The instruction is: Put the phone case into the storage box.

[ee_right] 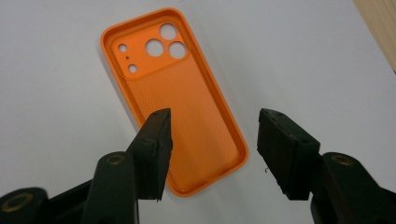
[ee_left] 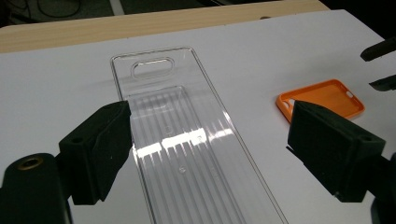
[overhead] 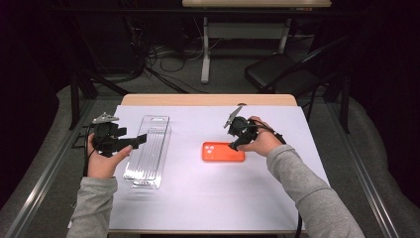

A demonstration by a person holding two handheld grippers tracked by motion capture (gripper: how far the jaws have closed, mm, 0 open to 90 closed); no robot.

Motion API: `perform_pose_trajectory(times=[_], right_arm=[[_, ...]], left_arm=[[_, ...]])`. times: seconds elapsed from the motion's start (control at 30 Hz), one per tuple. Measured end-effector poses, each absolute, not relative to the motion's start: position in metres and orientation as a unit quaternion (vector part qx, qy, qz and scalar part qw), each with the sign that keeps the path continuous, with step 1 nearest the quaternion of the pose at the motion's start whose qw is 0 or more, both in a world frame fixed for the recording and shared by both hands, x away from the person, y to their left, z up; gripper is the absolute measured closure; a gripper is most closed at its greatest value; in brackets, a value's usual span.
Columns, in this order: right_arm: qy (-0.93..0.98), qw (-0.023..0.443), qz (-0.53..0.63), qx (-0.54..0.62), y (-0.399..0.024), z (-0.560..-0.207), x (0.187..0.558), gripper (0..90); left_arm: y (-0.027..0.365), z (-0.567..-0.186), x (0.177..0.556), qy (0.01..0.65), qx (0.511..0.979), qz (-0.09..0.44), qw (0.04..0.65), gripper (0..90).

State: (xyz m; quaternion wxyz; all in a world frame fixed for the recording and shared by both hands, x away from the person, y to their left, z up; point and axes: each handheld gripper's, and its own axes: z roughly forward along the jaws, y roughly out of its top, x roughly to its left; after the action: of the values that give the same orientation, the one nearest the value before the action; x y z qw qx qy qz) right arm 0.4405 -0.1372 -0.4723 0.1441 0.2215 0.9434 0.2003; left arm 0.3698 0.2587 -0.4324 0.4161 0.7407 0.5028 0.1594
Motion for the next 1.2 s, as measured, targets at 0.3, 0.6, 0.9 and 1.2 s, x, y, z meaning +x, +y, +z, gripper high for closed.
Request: perform_pose_trajectory(times=[0.3, 0.6, 0.9, 1.2], right_arm=[[0.954, 0.13, 0.177, 0.205, -0.128, -0.484, 0.437, 49.4], [0.961, 0.133, 0.173, 0.171, -0.123, -0.482, 0.434, 58.2], [0.974, 0.139, 0.139, 0.116, -0.119, -0.492, 0.428, 65.3], [0.984, 0.133, 0.099, 0.07, -0.113, -0.504, 0.423, 73.0]], left_arm=[[0.259, -0.433, 0.37, 0.504, 0.742, 0.157, 0.414, 14.1], [0.261, -0.433, 0.37, 0.505, 0.741, 0.157, 0.414, 14.2], [0.259, -0.435, 0.37, 0.502, 0.745, 0.156, 0.411, 14.6], [0.261, -0.434, 0.37, 0.504, 0.743, 0.156, 0.411, 14.8]])
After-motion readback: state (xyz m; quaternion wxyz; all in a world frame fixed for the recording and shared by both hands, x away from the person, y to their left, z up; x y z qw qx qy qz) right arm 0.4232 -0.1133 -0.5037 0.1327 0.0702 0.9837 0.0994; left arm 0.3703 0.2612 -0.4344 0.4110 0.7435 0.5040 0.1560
